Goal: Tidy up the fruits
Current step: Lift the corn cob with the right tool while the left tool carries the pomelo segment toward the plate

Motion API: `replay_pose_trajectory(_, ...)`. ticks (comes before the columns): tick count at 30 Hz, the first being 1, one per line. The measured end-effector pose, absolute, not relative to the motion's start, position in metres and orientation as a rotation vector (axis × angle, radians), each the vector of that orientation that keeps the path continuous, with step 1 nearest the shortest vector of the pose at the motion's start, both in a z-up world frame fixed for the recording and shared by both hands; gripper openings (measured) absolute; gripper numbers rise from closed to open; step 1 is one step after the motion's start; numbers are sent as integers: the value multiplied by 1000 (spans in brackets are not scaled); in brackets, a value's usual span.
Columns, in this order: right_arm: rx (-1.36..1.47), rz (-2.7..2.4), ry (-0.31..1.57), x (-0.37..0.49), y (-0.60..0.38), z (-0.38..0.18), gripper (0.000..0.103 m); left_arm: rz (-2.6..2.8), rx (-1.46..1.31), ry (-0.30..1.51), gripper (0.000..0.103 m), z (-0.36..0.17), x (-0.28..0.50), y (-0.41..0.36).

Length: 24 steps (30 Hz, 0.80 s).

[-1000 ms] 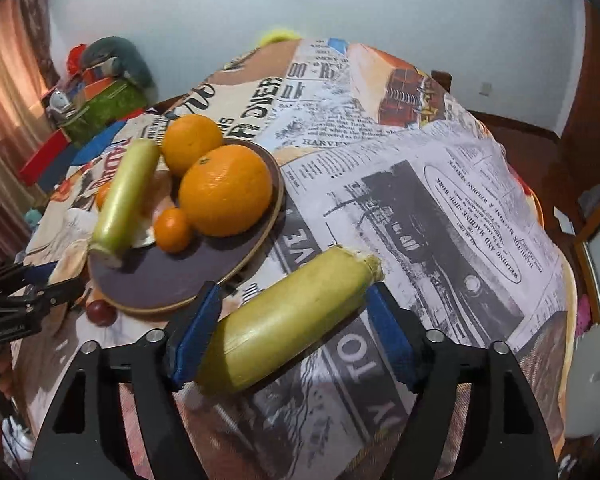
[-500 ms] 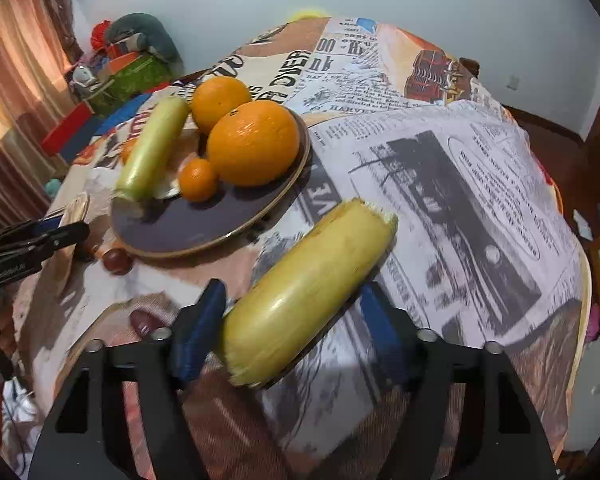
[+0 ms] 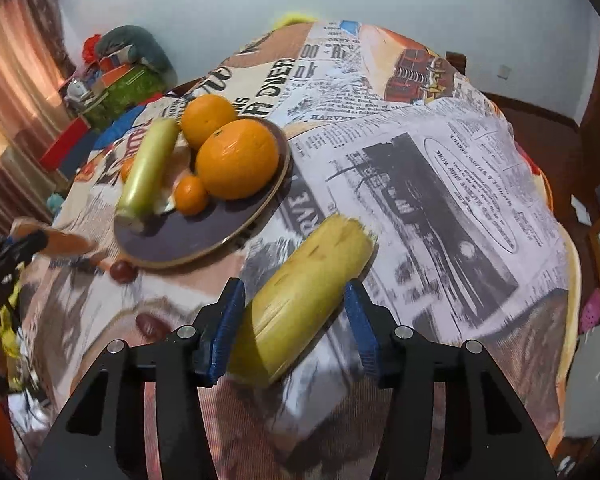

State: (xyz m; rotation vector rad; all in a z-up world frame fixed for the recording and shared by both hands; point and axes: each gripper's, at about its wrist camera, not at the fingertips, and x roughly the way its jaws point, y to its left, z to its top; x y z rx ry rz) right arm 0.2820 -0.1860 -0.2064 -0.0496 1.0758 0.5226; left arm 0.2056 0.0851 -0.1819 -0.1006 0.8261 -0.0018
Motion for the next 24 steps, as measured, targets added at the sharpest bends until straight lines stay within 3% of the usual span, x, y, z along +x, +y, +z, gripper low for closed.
replay_pose_trajectory(4, -83, 484, 1055, 293, -178, -213, 55, -31, -97, 799, 28, -173, 207, 81)
replay_pose_trajectory(11, -10, 496, 1062, 297, -188, -215, 52, -12, -62, 837, 31, -182, 211, 80)
replay_pose_trajectory(13, 16, 509, 1060, 295, -191, -214, 49, 2, -63, 857, 51, -187, 209, 85)
replay_pose_trajectory(15, 31, 525, 1051, 292, -192, -211, 46, 26, -67, 859, 62, -191, 204, 93)
replay_pose_trajectory(21, 46, 570, 1014, 285, -186, -202, 28, 30, -105, 965, 63, -218, 204, 118)
replay_pose_trajectory(22, 43, 577, 996, 283, -185, -198, 1, 30, -115, 979, 63, -222, 205, 120)
replay_pose_trajectory(24, 44, 601, 981, 281, -184, -191, 3, 15, -149, 1002, 63, -231, 209, 124)
